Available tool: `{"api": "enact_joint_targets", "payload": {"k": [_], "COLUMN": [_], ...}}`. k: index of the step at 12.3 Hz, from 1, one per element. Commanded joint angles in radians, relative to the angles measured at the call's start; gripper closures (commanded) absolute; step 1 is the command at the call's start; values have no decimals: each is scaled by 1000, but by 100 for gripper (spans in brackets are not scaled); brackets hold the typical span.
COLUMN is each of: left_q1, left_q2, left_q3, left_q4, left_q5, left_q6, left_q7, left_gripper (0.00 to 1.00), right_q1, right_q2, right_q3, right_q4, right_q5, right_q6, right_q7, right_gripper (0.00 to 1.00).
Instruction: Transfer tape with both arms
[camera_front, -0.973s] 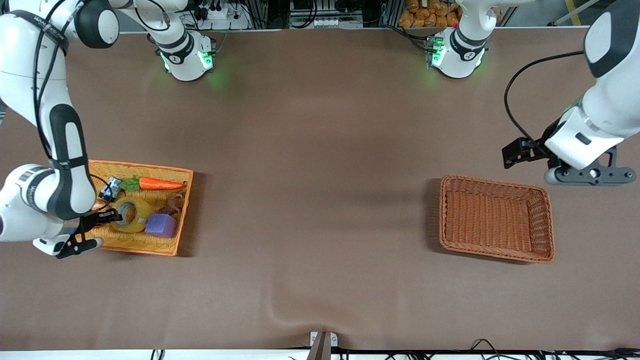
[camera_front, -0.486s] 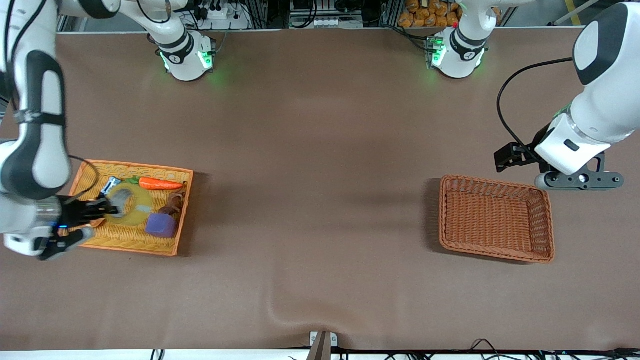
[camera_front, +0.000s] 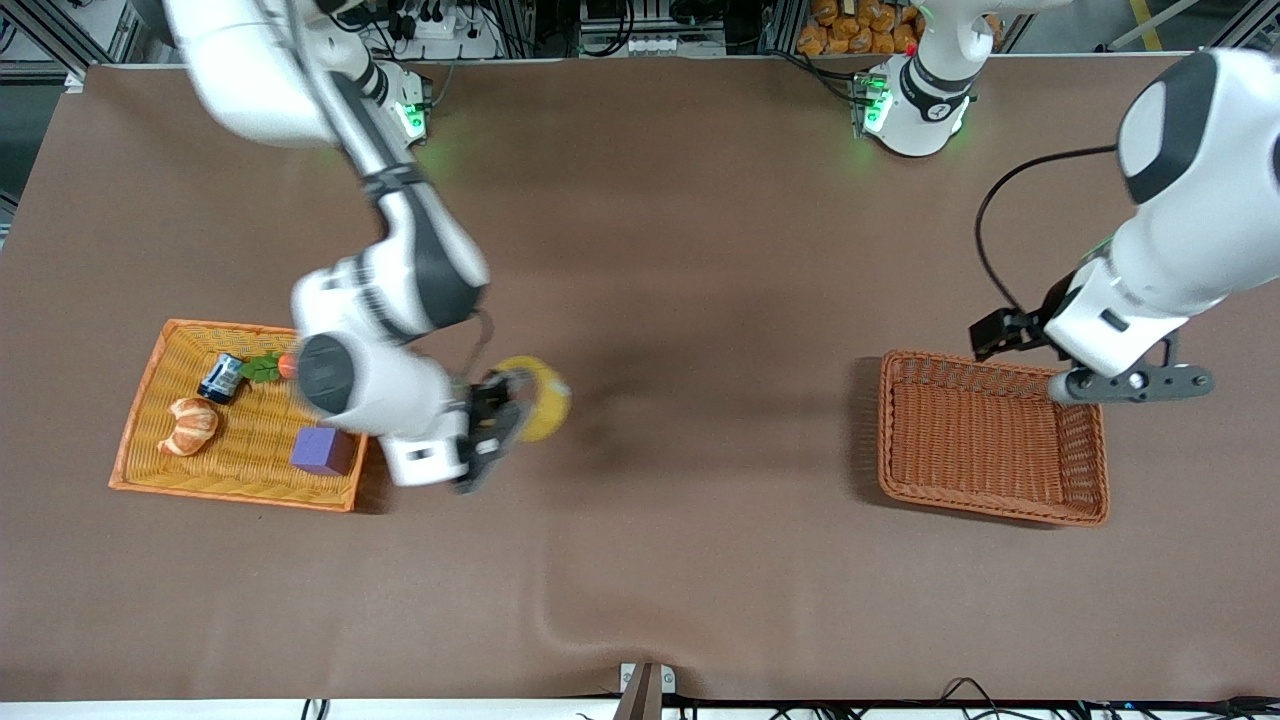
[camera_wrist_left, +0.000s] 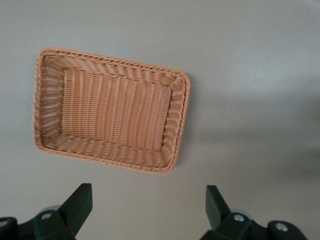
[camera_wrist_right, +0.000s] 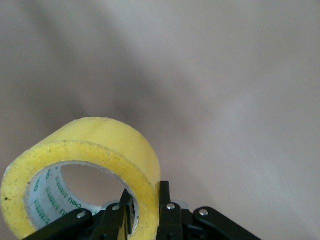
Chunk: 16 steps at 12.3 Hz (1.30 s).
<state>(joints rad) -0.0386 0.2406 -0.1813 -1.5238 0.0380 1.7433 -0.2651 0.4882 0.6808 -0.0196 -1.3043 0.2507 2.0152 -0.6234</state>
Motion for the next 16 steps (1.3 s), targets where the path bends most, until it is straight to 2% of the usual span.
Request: {"api": "enact_joint_targets", "payload": {"k": [1, 2, 3, 4, 6, 8, 10, 12, 14, 16], "left_q1": [-52, -69, -84, -107, -144, -176, -263, -367, -409, -450], "left_q2": [93, 115, 149, 166, 198, 232, 287, 386, 503, 583], "left_q3": [0, 0, 0, 2, 2, 0, 2, 11, 20, 57], "left_q4": [10, 8, 8, 4, -7, -21, -19, 2, 112, 163], "left_q5": [-18, -18, -17, -17, -9, -7, -15, -3, 0, 0], "left_q6": [89, 126, 162, 188, 219, 252, 329, 474, 535, 635], "left_q7": [-63, -77, -113, -150, -190, -259, -394, -612, -654, -713], "left_gripper": [0, 0, 0, 0, 0, 0, 0, 0, 0, 0], "right_q1": [102, 136, 154, 158, 145, 40, -75, -208, -307, -333], "right_q2": [66, 86, 94, 91, 63, -19, -88, -130, -187, -317], "right_q3": [-14, -14, -14, -14, -16, -20, -22, -25, -25, -34], "right_q4": [14, 14, 14, 13, -12, -56, -56, -59, -72, -159], "right_q5": [-8, -40, -95, -141, -162, -157, -160, -163, -162, -168], "right_q6": [179, 221, 226, 224, 208, 147, -106, -217, -268, -273], "right_q7": [2, 72, 171, 247, 269, 257, 243, 225, 137, 139], "right_gripper": [100, 100, 86, 1, 0, 0, 0, 0, 0, 0]}}
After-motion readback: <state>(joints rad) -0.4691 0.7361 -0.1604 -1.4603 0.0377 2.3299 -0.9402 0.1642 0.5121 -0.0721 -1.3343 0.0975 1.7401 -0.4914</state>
